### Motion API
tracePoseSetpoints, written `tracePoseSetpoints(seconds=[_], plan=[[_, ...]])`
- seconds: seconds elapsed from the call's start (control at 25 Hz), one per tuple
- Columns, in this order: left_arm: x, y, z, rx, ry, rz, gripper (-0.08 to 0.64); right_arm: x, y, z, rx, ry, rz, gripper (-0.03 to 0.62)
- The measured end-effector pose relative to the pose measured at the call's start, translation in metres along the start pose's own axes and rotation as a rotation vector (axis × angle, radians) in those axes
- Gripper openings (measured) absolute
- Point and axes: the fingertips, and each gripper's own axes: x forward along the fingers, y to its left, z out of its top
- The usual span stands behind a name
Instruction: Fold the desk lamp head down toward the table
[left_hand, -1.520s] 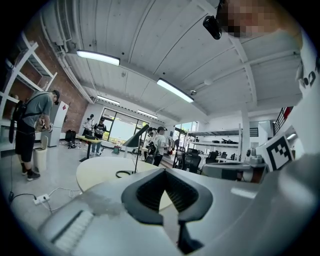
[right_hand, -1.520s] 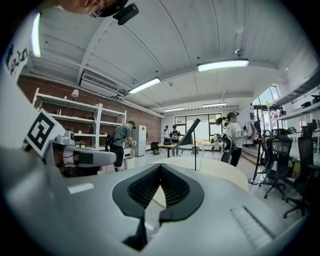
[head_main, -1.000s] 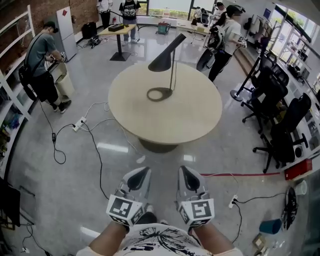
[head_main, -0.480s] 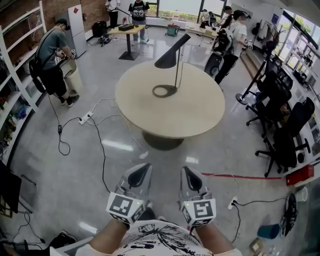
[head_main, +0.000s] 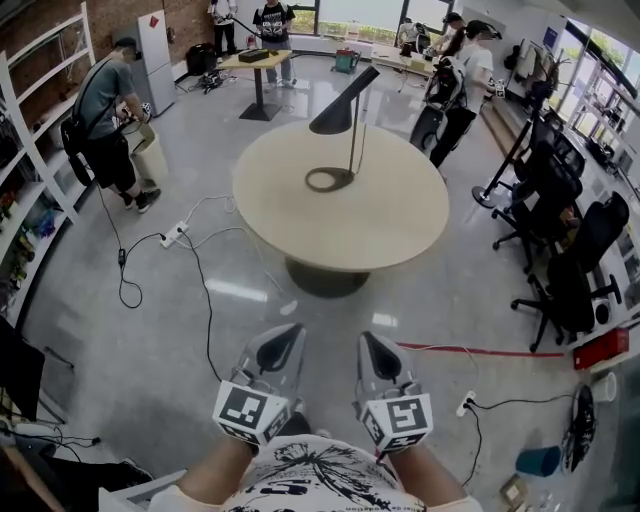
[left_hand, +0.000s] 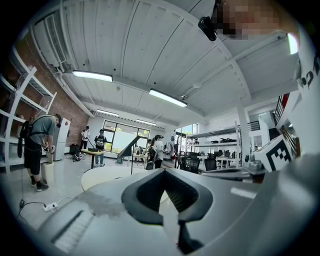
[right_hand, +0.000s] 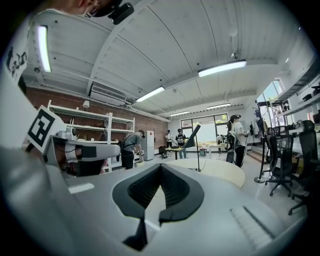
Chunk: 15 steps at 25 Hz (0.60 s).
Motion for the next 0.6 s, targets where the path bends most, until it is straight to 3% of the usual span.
tracePoseSetpoints(seconds=[0.6], plan=[[-0.0013, 0.0032, 0.0078, 0.036, -0.002, 0.005, 0.004, -0.0001, -0.0013, 0.0033, 0.007, -0.007, 0.0, 0.009]])
